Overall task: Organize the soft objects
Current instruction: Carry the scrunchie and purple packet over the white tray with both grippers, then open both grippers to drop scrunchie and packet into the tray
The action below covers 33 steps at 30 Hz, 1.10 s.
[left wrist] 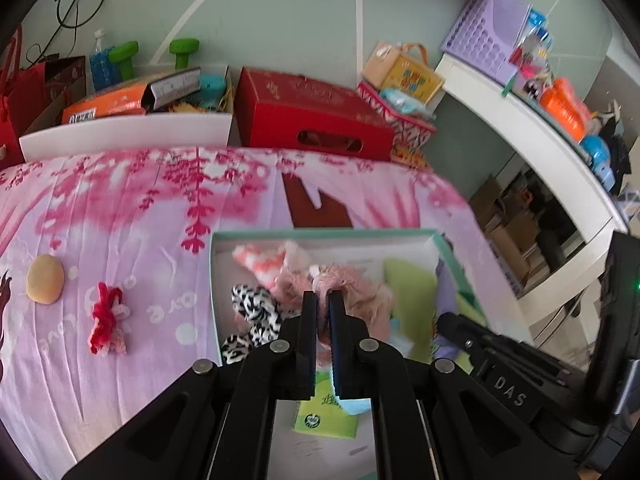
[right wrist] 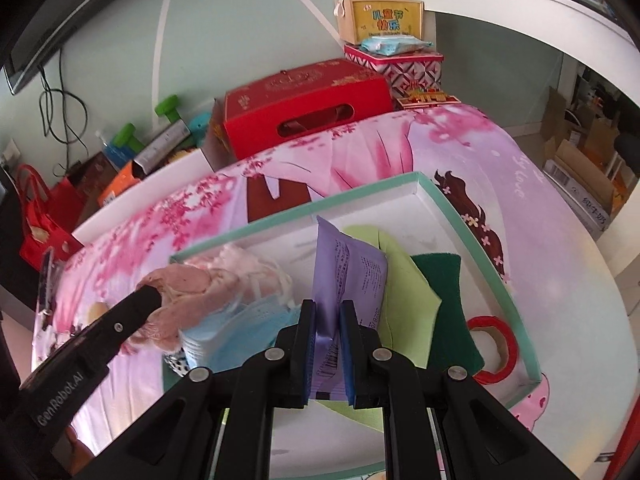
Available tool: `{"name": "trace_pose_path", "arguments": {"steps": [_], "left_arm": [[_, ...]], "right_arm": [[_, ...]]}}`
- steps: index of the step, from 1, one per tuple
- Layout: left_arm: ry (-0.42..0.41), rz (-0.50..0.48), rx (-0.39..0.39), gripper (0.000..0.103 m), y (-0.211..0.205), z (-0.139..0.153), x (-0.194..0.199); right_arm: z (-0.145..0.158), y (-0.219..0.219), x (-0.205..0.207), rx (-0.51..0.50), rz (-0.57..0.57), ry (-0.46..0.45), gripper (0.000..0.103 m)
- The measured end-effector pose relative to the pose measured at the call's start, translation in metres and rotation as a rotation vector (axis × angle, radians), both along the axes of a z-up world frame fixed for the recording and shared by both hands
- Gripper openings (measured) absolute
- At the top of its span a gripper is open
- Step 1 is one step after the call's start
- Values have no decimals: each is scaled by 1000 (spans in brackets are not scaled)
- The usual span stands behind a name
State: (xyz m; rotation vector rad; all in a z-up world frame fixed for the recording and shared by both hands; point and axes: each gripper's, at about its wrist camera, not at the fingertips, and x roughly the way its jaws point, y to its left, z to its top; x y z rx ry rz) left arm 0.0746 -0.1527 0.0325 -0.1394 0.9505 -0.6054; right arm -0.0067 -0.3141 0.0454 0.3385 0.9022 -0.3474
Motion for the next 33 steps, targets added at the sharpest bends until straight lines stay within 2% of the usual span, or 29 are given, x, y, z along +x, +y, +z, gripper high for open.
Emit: {"name": "trace_pose_path", "arguments": {"steps": [5, 13, 15, 17, 22, 23, 26, 29, 31, 33], "left_arm": [[26, 3, 29, 6, -2, -10, 1], [45, 6, 33, 6, 1, -8, 0], [46, 7, 33, 10, 2, -5, -1], [47, 13, 36, 22, 4, -3, -2], [38, 33, 38, 27, 13, 6, -4], [38, 38, 33, 31, 15, 8, -4], [34, 60, 24, 44, 23, 13, -4], [24, 82, 28, 49, 31, 18, -4], [25, 105, 37, 57, 36, 19, -4], [32, 128, 46, 62, 42, 19, -2]], "right_arm": [[-6, 2, 3, -5, 10, 26, 13], [-10, 9, 9, -12, 31, 58, 16], [-9, 8, 9, -12, 26, 58, 16], [-6, 8, 7, -17, 21, 56, 16], [1, 9, 4, -23, 12, 42, 16], [1, 9, 4, -24, 12, 40, 16], [2, 11, 4, -26, 10, 42, 25], [2, 10, 3, -20, 5, 42, 32], [1, 10, 3, -19, 1, 43, 46], [1, 9, 3, -17, -4, 46, 52]]}}
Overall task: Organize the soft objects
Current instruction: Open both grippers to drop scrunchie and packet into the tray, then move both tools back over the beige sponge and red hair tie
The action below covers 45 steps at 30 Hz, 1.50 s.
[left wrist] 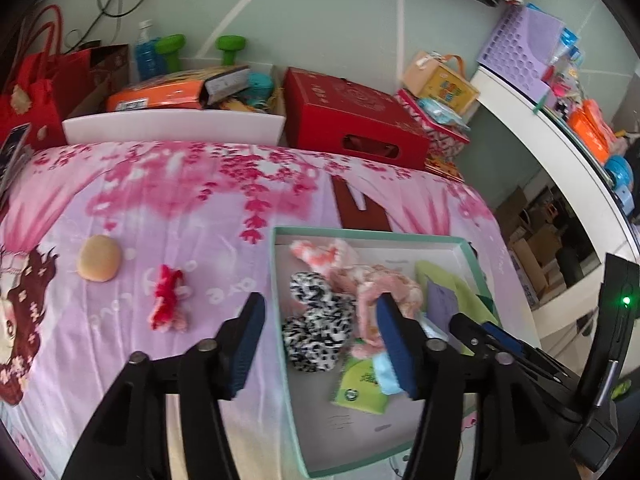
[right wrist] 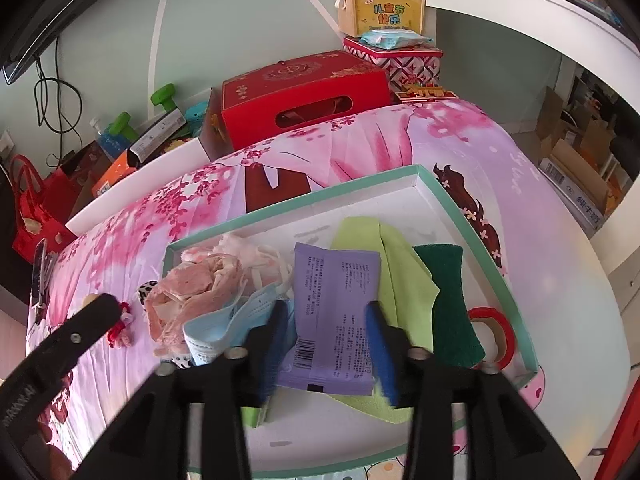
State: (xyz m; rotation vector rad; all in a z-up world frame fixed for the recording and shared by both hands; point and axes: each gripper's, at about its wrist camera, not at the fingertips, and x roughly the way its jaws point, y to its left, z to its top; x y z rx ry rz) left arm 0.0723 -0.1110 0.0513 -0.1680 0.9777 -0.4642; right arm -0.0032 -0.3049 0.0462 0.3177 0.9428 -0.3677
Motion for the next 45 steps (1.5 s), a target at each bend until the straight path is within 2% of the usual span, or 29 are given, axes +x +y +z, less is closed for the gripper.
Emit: {"name": "trace_pose_path", "arguments": {"steps": [8, 21, 25, 27, 34, 40, 45], "left_arm": [[36, 98, 69, 78, 21, -11, 7], [126, 185, 122, 80, 36, -36, 14], [132, 194, 138, 92, 36, -40, 15], [129, 193, 135, 93, 36, -41, 15], [140, 200, 150, 96, 36, -43, 15], [194, 216, 169, 96, 46, -50, 17], [209, 257, 153, 96, 64, -49, 19]], "right_arm": [[-2, 0, 2, -3, -9, 12, 71], [-10, -4, 3, -4, -44, 47, 88], [-12, -5, 4, -3, -53, 56, 98], [-13, -7, 3, 2, -62, 58, 101], [-16, -12, 1, 11, -95, 74, 101], [-12, -9, 2, 3, -84, 59, 101], [7, 3, 0, -31, -81, -33, 101]]}}
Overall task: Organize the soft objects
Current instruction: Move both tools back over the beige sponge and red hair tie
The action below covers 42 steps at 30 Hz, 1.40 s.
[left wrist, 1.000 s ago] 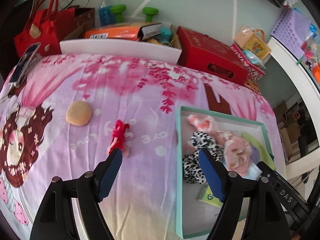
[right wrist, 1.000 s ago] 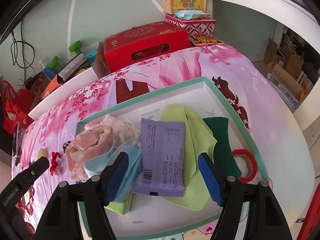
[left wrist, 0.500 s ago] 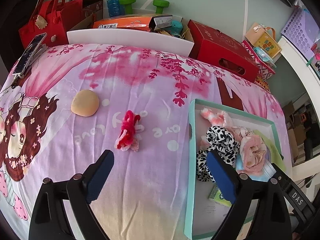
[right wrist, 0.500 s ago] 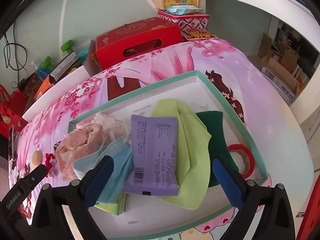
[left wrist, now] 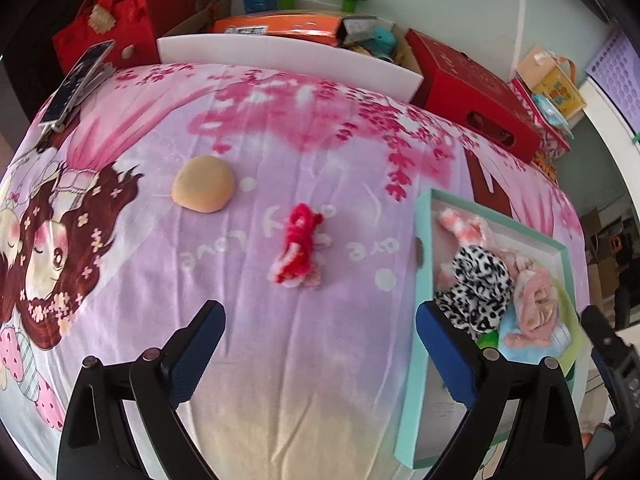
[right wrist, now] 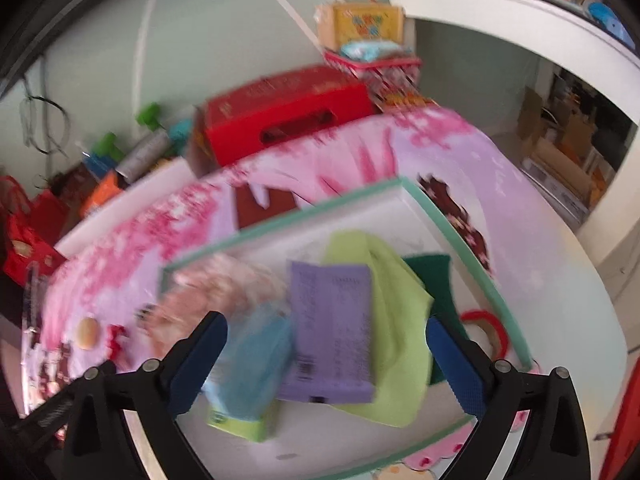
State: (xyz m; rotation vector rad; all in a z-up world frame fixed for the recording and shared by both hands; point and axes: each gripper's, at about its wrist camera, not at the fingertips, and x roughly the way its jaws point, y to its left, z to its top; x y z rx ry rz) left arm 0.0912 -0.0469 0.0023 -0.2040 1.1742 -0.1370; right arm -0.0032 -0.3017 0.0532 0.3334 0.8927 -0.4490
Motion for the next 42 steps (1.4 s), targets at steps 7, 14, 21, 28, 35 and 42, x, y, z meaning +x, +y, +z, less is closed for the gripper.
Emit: {"name": "trace_pose_path", "arguments": {"steps": [7, 14, 21, 28, 35, 42], "left_arm": [[-21, 104, 10, 96, 40, 11, 4], [-16, 230, -20, 96, 89, 14, 4], [-6, 295, -31, 96, 119, 12, -3], [2, 327, -52, 96, 141, 9, -5], [11, 354, -46, 96, 154, 3, -4], [5, 338, -2, 96, 153, -8, 6]], "right_arm": [[24, 42, 6, -40, 114, -113, 101], [17, 89, 25, 1, 258, -88, 101], [13, 136, 35, -26, 376, -83, 101], [-6, 176, 50, -32, 480, -32, 101], [-25, 193, 66, -22, 520, 1, 101], [-50, 193, 85, 21, 505, 33, 101]]}}
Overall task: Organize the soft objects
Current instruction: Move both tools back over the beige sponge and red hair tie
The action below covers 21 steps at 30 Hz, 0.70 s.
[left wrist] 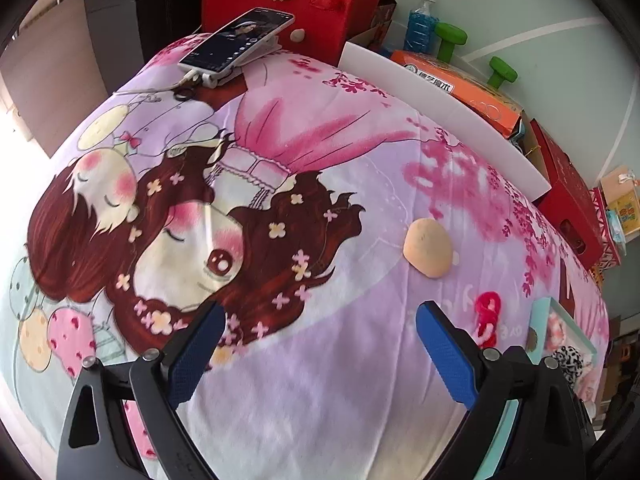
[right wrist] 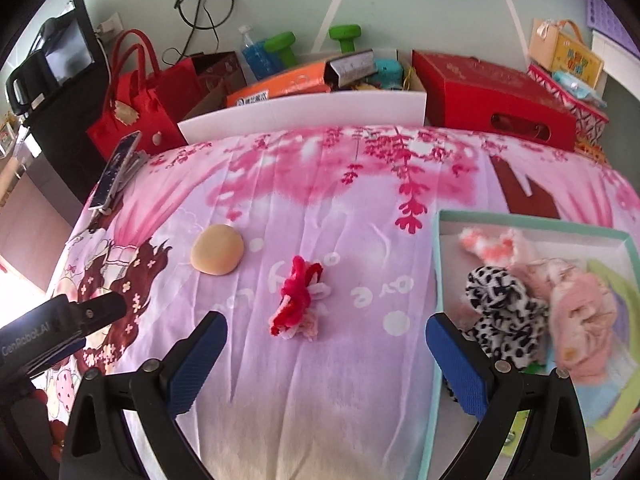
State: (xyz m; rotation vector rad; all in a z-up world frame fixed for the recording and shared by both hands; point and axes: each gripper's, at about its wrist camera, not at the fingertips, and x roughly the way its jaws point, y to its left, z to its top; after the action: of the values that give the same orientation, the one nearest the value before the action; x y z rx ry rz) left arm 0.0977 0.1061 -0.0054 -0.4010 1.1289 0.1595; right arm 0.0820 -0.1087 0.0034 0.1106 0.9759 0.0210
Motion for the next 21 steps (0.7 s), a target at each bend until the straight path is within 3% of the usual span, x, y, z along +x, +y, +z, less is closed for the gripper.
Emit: {"name": "trace_pose_path", "arguments": {"steps": [8, 14, 17, 19, 21], "left_arm": [[-43, 3, -54, 96, -4, -11, 18], [-93, 30, -72, 97, 0, -11, 29], [-152, 39, -49, 98, -2, -10, 31], [-156, 18, -46, 98, -6, -12, 36], [-151, -9, -57, 98, -10, -14, 40]], "right_arm": [[-15, -11, 13, 69, -8, -2, 101], [-19, -3, 19, 52, 17, -5, 101], [-23, 1, 21, 42, 23, 1, 95], [-26, 2, 21, 47, 22, 8, 85], [-28, 2, 22, 44, 22, 17, 84]]}}
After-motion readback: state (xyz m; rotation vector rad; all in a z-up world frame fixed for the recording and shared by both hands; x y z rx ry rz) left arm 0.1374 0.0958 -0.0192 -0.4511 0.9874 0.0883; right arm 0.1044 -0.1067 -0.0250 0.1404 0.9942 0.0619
